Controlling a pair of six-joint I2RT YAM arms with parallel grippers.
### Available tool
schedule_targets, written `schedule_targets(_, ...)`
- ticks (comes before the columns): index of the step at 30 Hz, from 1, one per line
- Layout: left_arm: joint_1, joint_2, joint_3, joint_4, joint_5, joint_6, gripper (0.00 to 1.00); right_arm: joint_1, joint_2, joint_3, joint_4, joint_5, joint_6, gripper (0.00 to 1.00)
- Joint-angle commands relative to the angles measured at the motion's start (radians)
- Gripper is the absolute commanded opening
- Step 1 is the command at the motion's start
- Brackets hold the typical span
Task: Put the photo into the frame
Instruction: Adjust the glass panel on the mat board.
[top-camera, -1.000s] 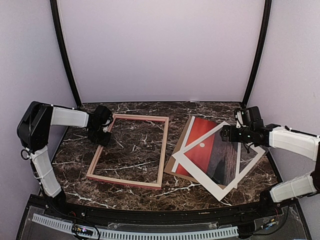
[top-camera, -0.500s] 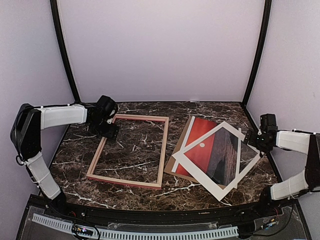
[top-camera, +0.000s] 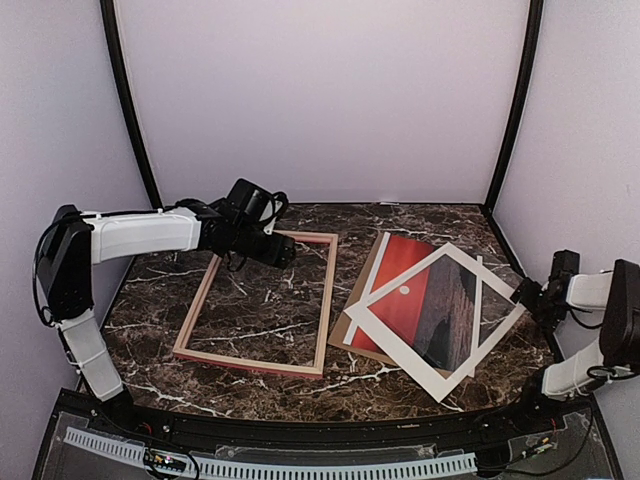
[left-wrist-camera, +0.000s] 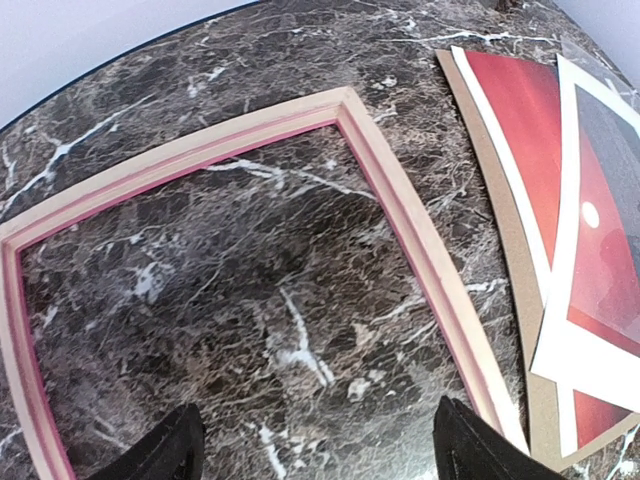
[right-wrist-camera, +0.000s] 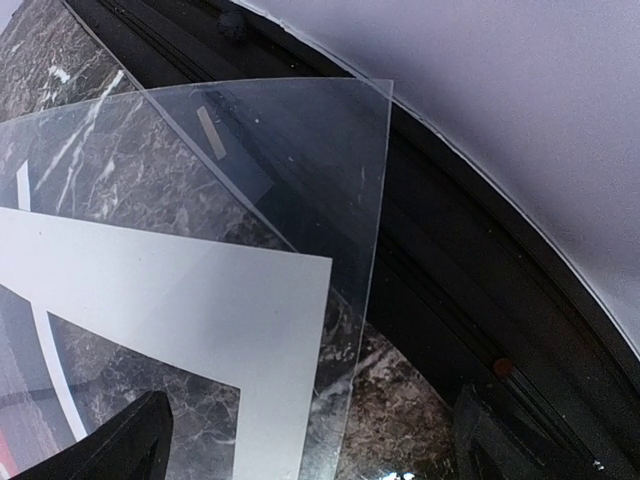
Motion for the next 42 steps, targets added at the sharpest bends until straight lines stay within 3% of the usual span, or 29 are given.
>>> schedule_targets(1,-0.015,0.072,0.071,0.092,0.144,-0.015,0.81,0.005,0.041,-0.019,0.052,-0.172,0.012,0.97)
schedule_targets(5,-0.034,0.131,0.127,0.108,0.190,-0.021,0.82,0.011,0.008,-0.033,0.043,-0.169,0.017,0.94)
schedule_targets(11,-0.062,0.174,0.158,0.118,0.199,-0.022,0.82,0.097,-0.181,-0.001,-0.069,0.053,0.044,0.95)
schedule_targets(16,-0.069,0.195,0.173,0.133,0.217,-0.027,0.81,0.146,-0.246,0.015,-0.157,0.095,0.073,0.99)
schedule_targets(33,-0.084,0.256,0.224,0.186,0.287,-0.014,0.82,0.168,-0.162,-0.069,-0.116,0.058,0.147,0.99)
schedule_targets(42,-0.088,0.368,0.313,0.211,0.405,-0.026,0.84,0.173,-0.083,-0.063,-0.060,-0.004,0.107,0.97)
